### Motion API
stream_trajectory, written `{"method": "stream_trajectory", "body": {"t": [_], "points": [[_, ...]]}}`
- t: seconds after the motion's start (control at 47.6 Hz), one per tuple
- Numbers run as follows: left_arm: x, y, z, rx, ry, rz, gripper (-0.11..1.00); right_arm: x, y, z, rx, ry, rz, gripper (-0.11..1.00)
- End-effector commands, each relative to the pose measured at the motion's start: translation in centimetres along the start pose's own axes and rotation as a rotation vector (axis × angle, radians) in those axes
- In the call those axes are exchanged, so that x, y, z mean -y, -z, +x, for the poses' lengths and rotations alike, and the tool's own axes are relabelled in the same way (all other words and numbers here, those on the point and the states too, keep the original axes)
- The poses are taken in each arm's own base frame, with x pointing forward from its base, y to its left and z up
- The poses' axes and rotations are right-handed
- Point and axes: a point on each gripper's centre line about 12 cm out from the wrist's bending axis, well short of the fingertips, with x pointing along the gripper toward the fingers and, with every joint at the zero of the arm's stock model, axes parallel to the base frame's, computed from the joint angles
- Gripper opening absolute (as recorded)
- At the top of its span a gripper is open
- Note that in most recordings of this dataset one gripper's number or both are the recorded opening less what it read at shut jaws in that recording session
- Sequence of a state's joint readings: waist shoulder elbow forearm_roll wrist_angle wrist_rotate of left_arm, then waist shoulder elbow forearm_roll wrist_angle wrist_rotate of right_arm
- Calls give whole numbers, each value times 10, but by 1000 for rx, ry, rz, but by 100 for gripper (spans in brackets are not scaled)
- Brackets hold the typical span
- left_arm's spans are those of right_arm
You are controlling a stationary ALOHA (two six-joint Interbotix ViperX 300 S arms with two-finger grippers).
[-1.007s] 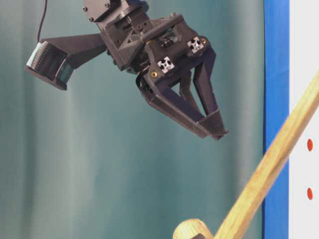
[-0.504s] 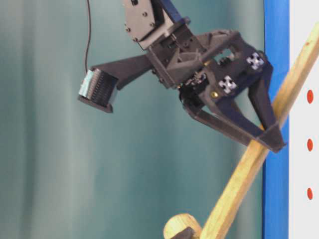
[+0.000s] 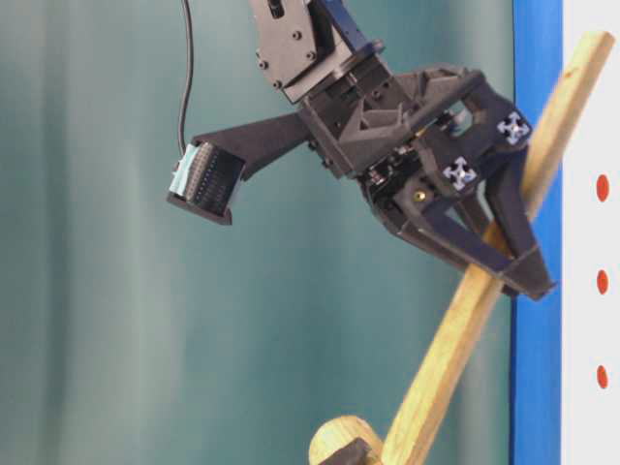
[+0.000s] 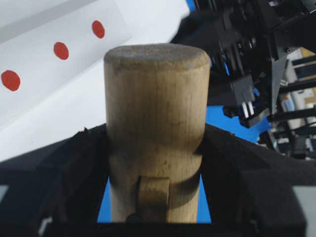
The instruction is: Hit the mark with a hammer.
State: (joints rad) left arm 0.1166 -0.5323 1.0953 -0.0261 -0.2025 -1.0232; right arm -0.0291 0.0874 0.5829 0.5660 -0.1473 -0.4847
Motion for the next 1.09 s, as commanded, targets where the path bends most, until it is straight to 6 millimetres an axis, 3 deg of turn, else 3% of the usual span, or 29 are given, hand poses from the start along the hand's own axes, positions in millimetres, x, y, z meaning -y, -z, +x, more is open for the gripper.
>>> {"method": "stream_trajectory", "body": {"t": [0.0,0.63,0.672,0.797,1.07], "points": [[18,-9,-1,30,59,2,49,-1,-15,-3,42,-3,-7,11],[20,-9,-1,30,64,25,49,-1,-20,-8,58,-4,-9,7],[19,-8,-1,27,63,25,55,-1,-22,-9,62,-4,-8,7],[19,-9,-1,27,59,25,86,-1,-24,-12,72,-5,-8,7],[15,-6,-3,8,33,24,85,-1,-22,-23,64,-13,-3,7]]}}
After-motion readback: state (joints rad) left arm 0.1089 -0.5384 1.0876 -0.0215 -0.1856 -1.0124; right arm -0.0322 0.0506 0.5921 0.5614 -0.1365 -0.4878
